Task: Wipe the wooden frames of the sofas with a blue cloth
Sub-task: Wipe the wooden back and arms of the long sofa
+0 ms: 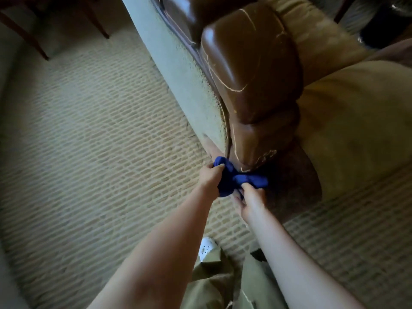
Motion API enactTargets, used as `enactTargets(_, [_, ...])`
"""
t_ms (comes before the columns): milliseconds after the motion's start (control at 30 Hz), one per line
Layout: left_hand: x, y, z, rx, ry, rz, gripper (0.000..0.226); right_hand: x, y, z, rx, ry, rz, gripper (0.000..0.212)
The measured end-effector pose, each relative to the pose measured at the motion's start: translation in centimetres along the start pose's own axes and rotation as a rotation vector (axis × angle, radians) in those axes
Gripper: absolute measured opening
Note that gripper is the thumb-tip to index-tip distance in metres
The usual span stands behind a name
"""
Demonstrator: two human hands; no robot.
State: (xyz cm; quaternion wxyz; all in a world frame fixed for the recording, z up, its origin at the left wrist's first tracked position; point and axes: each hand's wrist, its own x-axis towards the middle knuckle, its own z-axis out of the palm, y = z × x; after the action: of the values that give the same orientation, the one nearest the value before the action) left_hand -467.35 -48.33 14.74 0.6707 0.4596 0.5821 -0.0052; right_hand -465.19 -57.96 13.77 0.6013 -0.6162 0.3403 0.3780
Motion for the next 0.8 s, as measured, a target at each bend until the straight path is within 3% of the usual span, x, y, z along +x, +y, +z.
enactTargets(100, [1.2, 1.5, -0.1, -0.216, 0.056, 0.084, 0.013, 0.2, 1.2, 0.5, -0.154, -0.081, -0.077, 0.029])
enactTargets(200, [2.8, 1.0, 0.6, -0.359, -0.082, 0.067, 0.035, 1.4, 0.5, 1.3, -0.303, -0.077, -0.145, 0.008])
enactTargets(267, [3.9, -1.0, 1.6, -0.320, -0.141, 0.117, 0.028, 2.6, 0.1, 1.3, -0.363, -0.055, -0.139, 0.021])
enactTargets(367, [3.5, -2.9, 2.4, -0.309, -0.069, 0.200, 0.015, 2.4, -0.2, 1.1, -0.336, -0.071, -0.119, 0.014])
enactTargets(567, [-1.4, -4.8, 3.1, -0.523, -0.135, 0.136, 0.027, -1.2, -1.2, -2.2, -0.496, 0.156, -0.329, 0.020])
enactTargets(667, [-2.1, -4.5, 4.0, -0.545, -0.151, 0.236, 0.031, -2.4, -2.9, -2.4, -0.402, 0.175, -0.394, 0.025])
enactTargets(800, [-0.7, -3.8, 5.2, -0.538, -0.075, 0.252, 0.040, -1.4, -3.9, -1.0, -0.142, 0.060, -0.150, 0.034])
